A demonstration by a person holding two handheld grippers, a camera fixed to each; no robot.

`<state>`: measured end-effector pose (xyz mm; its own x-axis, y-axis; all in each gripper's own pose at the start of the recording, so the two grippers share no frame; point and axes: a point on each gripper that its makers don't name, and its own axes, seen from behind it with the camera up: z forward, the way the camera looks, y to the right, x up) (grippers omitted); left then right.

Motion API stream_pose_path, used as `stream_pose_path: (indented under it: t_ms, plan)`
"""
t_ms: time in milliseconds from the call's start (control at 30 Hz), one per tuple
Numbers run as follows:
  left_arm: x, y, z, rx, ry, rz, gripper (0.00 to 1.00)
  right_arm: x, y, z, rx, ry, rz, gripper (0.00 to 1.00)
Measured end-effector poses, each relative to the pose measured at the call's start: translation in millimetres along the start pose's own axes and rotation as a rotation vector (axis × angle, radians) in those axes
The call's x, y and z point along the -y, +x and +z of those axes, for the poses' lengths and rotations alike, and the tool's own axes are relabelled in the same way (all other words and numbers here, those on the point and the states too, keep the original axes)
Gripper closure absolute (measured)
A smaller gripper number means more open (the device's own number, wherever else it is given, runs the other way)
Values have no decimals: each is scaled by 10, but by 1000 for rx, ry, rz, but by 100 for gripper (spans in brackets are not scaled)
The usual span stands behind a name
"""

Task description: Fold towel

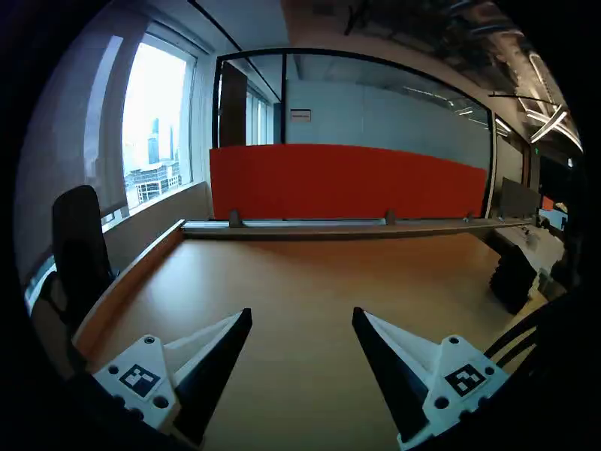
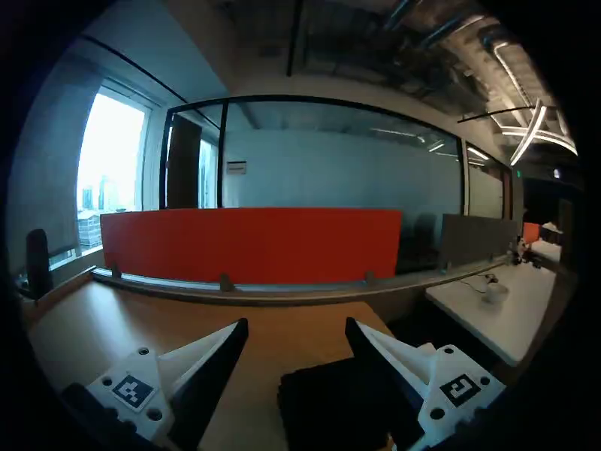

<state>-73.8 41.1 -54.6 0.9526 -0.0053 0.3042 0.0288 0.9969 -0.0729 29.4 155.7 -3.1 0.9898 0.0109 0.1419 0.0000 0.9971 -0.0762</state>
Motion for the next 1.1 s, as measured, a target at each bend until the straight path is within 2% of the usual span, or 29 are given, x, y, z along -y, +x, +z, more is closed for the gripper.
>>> stream_pose_path:
  t_ms: [267, 567, 967, 1100]
  plan:
    - [88, 428, 88, -86, 0, -12, 1, 333, 103, 16, -17, 39, -2, 0]
    - [164, 851, 184, -164, -4, 0, 1, 788, 257, 24, -42, 81, 5, 0]
    - [209, 1188, 229, -238, -3, 12, 1, 1216, 364, 33, -62, 99, 18, 0]
    - [218, 1257, 244, -257, -2, 0, 1, 1362, 392, 36, -71, 105, 25, 0]
